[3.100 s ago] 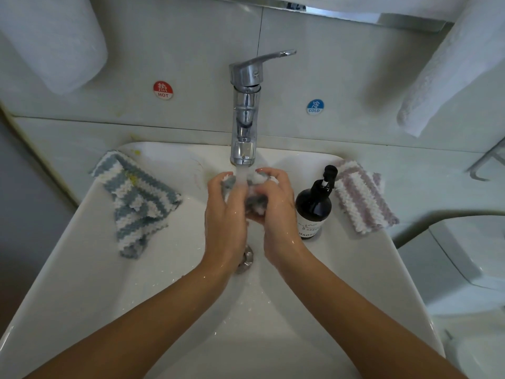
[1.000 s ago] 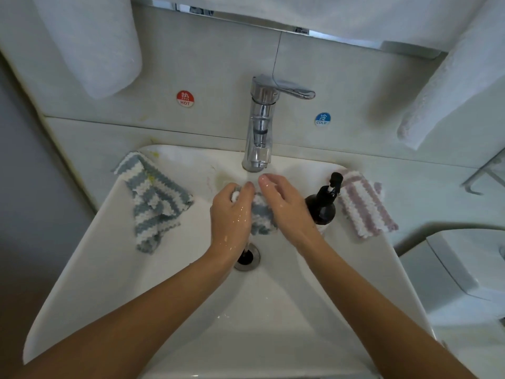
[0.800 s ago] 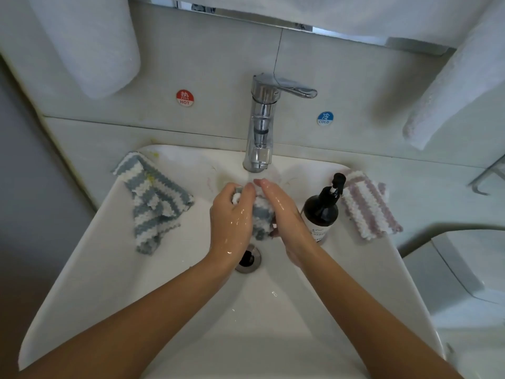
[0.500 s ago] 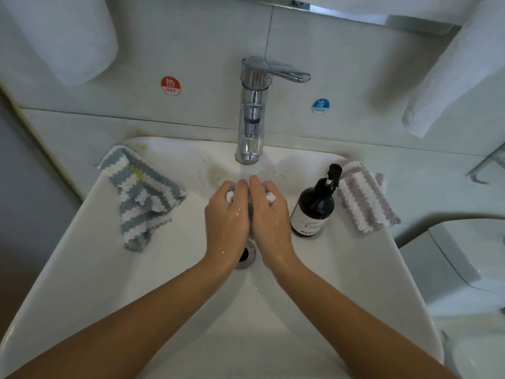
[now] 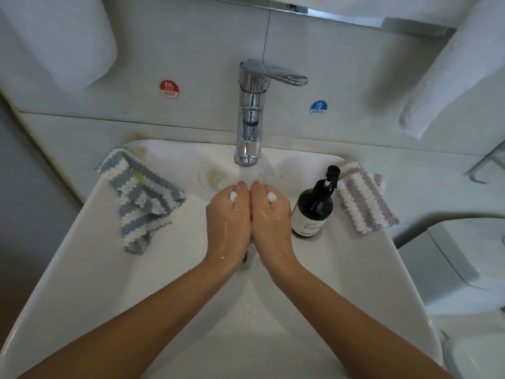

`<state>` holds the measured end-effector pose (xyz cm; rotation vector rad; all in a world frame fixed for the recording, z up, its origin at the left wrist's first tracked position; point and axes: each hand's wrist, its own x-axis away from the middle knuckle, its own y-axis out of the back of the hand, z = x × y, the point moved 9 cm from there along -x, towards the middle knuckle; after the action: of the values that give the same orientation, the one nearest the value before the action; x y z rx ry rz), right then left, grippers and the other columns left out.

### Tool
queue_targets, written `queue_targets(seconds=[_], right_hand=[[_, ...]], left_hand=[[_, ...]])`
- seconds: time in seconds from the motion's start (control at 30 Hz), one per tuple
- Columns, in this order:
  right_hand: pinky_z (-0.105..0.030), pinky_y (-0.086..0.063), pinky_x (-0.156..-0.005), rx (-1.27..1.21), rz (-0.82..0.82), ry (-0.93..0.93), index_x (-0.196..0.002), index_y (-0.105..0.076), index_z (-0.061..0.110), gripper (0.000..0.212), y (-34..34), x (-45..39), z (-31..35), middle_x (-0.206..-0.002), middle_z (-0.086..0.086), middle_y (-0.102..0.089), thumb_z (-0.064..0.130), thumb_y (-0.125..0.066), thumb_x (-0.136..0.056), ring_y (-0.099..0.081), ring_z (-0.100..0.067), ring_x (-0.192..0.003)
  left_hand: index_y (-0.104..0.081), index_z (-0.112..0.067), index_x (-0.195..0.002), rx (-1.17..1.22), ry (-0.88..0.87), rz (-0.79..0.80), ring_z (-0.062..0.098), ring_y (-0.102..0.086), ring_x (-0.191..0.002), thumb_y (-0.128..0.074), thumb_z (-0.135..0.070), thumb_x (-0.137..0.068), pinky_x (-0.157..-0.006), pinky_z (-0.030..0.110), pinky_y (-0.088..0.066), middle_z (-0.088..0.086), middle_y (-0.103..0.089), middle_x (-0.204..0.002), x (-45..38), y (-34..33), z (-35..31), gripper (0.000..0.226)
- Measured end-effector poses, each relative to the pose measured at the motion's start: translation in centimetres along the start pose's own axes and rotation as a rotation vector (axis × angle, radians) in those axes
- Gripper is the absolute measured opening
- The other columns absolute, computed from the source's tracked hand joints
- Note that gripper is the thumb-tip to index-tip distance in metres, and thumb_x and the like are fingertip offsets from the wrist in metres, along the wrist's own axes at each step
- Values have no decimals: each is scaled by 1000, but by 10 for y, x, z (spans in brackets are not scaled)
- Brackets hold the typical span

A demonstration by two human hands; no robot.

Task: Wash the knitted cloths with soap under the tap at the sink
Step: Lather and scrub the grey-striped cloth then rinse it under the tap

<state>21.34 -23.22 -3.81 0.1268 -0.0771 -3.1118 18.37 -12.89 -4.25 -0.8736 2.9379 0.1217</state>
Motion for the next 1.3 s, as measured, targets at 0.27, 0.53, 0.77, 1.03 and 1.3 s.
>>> queue_targets(seconds=[0.27, 0.53, 0.77, 1.03, 1.3], right_hand=[[-41, -61, -69, 56, 208, 101, -120, -45, 47, 29, -16, 6, 0, -117, -3, -57, 35, -56, -96, -65, -18, -98], [-36, -56, -72, 43, -12, 100, -90, -53, 31, 11, 8, -2, 3, -99, -11, -62, 42, -54, -94, -65, -20, -84], [-25, -41, -53, -104, -138, 46, -63, -44, 21, 38, 17, -4, 5, -50, 12, -46, 21, -48, -100, -46, -8, -51], [-23, -30, -46, -52, -106, 110, -51, -34, 18, 51, 13, -6, 15, -45, 9, -35, 19, -49, -100, -33, -7, -47], [-20, -27, -45, -9, -56, 104, -50, -32, 20, 52, 9, -8, 15, -42, 14, -33, 13, -46, -100, -32, -2, -44]], left_hand=[[-54, -16, -97, 5, -42, -80, 12, -65, -79, -51, -26, -100, -70, 40, -59, -4, -62, -86, -16, 23, -6, 10], [-48, -36, -110, 44, -28, 153, 5, -67, -86, -49, -18, -98, -78, 37, -59, -13, -65, -92, 2, -11, -8, 22], [-56, -33, -91, -120, 100, 143, 5, -64, -85, -32, -59, -96, -87, 44, -53, -14, -64, -84, 5, -17, 4, 35], [-71, -21, -68, -14, 9, 78, 8, -67, -65, -43, -41, -100, -64, 28, -54, -4, -69, -64, 10, -11, -10, 47], [-71, -2, -72, -15, -112, 15, 18, -66, -62, -46, -25, -102, -62, 40, -54, 9, -68, -63, 7, -6, -17, 45]])
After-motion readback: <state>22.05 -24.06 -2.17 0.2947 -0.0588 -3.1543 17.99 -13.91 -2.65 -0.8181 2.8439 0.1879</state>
